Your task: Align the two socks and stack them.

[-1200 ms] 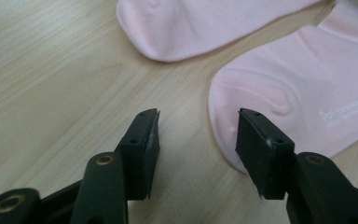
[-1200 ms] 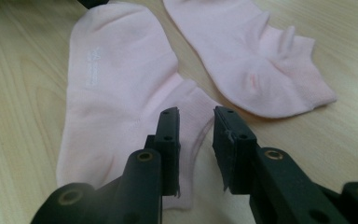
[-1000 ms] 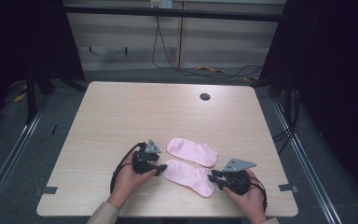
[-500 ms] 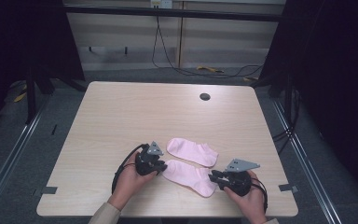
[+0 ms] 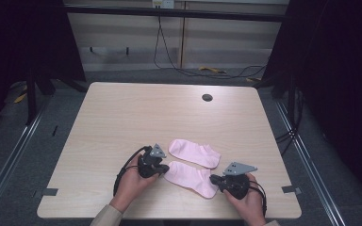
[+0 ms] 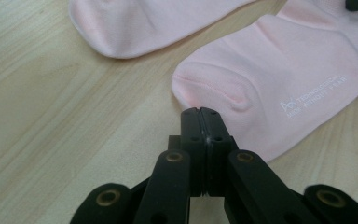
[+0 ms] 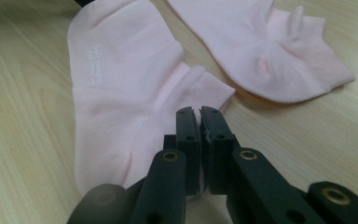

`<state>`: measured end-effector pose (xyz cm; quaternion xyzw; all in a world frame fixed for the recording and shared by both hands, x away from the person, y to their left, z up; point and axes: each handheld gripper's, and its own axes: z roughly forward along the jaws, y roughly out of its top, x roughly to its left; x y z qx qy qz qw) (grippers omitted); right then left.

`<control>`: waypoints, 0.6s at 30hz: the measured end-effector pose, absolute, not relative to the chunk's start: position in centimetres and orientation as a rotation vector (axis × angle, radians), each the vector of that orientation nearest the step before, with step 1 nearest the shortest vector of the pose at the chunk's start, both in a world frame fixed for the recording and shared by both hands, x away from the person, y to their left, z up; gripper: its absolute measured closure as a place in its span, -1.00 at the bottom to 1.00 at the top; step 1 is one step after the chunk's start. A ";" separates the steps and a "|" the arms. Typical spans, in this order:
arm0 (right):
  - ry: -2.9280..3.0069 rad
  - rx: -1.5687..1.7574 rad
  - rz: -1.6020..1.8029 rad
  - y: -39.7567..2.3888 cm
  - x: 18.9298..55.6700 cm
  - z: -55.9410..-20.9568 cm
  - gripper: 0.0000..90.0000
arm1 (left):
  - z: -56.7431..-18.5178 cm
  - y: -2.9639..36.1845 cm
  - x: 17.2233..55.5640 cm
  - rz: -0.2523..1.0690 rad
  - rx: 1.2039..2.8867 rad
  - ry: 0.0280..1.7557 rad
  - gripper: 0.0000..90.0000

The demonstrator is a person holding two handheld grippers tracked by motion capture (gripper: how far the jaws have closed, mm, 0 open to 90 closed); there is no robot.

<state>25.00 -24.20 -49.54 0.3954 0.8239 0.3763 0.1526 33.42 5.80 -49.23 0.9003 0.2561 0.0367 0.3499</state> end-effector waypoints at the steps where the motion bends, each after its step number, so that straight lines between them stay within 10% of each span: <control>1: 2.352 1.141 1.092 -24.2 24.9 -49.4 0.93 | -49.2 5.9 33.4 0.090 2.326 0.669 0.99; 18: 2.252 1.117 1.286 -24.8 25.6 -46.8 0.93 | -46.0 7.0 34.7 0.105 2.225 0.696 0.99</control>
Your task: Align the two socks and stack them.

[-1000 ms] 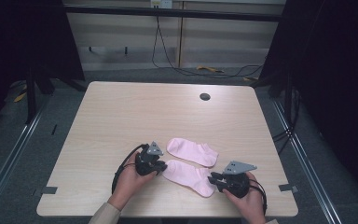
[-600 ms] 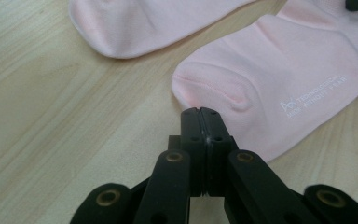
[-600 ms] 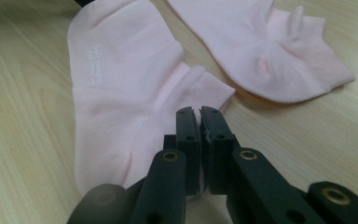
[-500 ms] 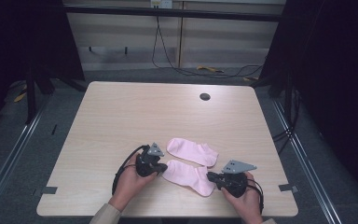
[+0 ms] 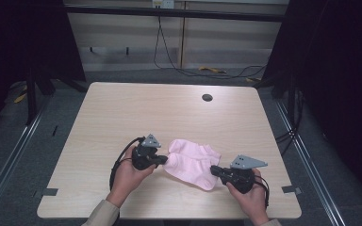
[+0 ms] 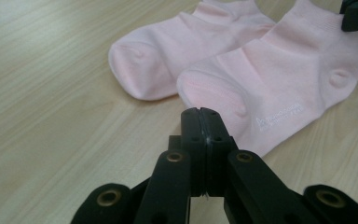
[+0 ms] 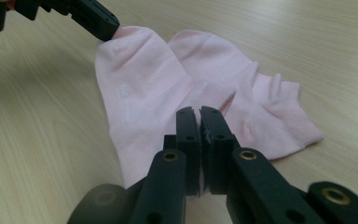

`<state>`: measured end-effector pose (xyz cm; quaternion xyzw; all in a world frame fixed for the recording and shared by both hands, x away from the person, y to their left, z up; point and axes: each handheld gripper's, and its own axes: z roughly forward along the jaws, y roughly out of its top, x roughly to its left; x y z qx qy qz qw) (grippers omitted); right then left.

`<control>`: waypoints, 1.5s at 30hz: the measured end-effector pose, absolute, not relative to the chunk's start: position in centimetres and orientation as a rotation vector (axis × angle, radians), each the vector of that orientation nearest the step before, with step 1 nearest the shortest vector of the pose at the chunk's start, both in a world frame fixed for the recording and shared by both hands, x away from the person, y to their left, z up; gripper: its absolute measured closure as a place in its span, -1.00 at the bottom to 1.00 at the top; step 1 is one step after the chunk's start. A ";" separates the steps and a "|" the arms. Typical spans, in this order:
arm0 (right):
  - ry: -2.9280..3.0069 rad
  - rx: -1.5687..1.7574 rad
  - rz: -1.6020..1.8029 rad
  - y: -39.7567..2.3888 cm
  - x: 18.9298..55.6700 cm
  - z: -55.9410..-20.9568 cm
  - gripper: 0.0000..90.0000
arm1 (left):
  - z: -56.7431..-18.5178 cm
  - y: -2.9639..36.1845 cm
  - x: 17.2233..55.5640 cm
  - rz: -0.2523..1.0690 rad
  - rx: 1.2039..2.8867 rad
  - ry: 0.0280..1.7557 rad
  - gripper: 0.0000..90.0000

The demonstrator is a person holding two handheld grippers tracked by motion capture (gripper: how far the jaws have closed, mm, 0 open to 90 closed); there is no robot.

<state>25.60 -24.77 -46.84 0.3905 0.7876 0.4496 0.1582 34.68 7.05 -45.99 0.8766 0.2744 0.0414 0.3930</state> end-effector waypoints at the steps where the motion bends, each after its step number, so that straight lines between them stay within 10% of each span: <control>1: 2.247 1.126 1.301 -24.9 25.9 -46.7 0.93 | -45.8 7.0 35.0 0.115 2.220 0.705 0.99; 45: 2.252 1.150 1.297 -27.0 31.9 -45.5 0.93 | -45.9 4.7 38.8 0.184 2.217 0.766 0.99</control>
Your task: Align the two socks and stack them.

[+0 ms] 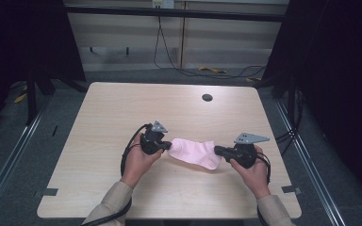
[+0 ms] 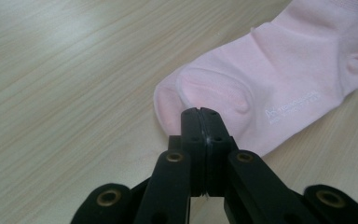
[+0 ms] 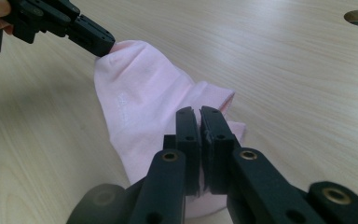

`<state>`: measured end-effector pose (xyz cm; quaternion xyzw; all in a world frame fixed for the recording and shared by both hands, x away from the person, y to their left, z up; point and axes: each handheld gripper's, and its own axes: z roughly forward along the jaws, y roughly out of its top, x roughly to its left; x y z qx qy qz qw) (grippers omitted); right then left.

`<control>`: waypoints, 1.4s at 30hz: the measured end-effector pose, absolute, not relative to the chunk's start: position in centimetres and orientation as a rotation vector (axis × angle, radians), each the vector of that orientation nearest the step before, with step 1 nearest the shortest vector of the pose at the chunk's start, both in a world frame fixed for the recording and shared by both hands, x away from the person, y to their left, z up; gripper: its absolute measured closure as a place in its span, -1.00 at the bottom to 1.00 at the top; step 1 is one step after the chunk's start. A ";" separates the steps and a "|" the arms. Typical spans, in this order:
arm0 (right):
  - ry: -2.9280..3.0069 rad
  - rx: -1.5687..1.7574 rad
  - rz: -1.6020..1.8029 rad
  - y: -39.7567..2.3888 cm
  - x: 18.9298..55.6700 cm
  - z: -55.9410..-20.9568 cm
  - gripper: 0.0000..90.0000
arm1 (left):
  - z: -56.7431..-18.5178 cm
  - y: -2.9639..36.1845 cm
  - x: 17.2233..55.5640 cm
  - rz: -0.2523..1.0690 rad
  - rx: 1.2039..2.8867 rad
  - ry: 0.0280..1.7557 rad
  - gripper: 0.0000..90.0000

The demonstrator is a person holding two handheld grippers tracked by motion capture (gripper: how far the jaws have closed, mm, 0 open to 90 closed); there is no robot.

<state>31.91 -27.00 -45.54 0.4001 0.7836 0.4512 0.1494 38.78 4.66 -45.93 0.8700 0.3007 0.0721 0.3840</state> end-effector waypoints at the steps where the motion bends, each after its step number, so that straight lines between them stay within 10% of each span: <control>1: 2.252 1.154 1.297 -27.0 32.0 -45.6 0.93 | -45.9 4.6 38.8 0.190 2.225 0.763 0.99; 42: 2.221 1.231 1.247 -28.5 33.1 -48.4 0.67 | -47.6 3.6 40.0 0.246 2.271 0.781 0.98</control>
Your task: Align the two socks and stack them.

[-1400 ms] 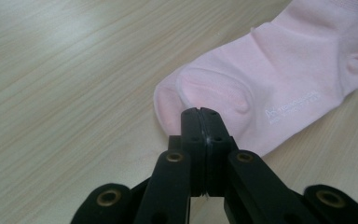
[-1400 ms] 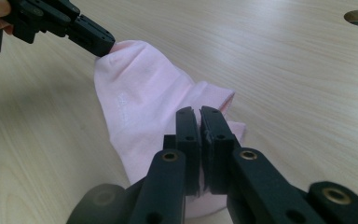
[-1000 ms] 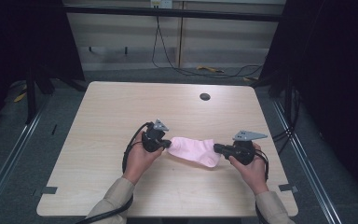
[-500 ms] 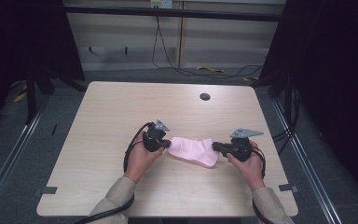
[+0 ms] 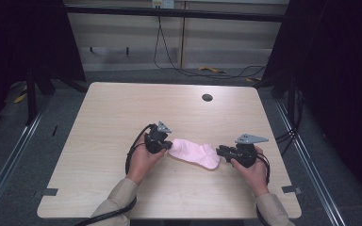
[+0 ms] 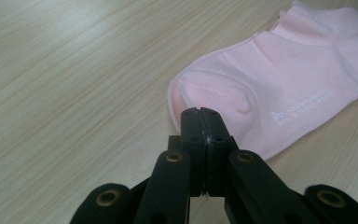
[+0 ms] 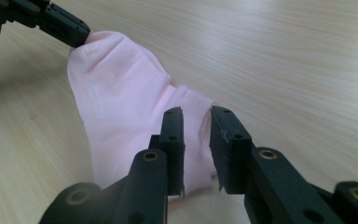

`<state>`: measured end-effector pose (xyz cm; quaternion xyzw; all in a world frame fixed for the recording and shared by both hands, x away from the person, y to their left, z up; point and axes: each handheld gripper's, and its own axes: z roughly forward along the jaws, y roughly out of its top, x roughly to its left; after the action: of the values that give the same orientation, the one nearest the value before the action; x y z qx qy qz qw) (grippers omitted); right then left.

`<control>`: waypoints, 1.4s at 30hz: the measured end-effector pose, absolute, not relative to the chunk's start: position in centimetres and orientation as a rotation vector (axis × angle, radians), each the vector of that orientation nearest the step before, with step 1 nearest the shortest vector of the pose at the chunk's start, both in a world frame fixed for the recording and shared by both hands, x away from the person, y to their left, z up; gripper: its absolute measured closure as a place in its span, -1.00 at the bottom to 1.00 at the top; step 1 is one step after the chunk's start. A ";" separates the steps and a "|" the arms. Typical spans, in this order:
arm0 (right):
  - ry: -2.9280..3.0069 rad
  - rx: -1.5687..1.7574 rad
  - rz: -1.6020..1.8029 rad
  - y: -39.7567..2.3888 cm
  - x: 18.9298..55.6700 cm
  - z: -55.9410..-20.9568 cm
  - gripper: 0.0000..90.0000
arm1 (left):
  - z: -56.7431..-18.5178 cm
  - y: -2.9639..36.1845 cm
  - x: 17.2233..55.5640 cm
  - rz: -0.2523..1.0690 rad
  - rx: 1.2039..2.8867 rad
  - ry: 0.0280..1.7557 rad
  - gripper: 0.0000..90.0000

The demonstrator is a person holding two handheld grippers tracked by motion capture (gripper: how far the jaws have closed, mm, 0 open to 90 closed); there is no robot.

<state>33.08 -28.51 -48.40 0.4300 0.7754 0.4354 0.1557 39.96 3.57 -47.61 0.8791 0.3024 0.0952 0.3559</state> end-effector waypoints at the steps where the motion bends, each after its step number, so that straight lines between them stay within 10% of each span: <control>1: 2.220 1.233 1.247 -28.6 32.9 -48.5 0.67 | -47.6 3.6 40.0 0.249 2.273 0.773 0.98; 42: 2.199 1.238 1.225 -28.7 32.9 -48.2 0.96 | -47.5 2.9 40.1 0.230 2.261 0.773 0.96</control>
<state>32.91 -28.67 -48.19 0.4351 0.7728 0.4307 0.1675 40.10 2.95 -47.54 0.8779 0.3001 0.0893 0.3622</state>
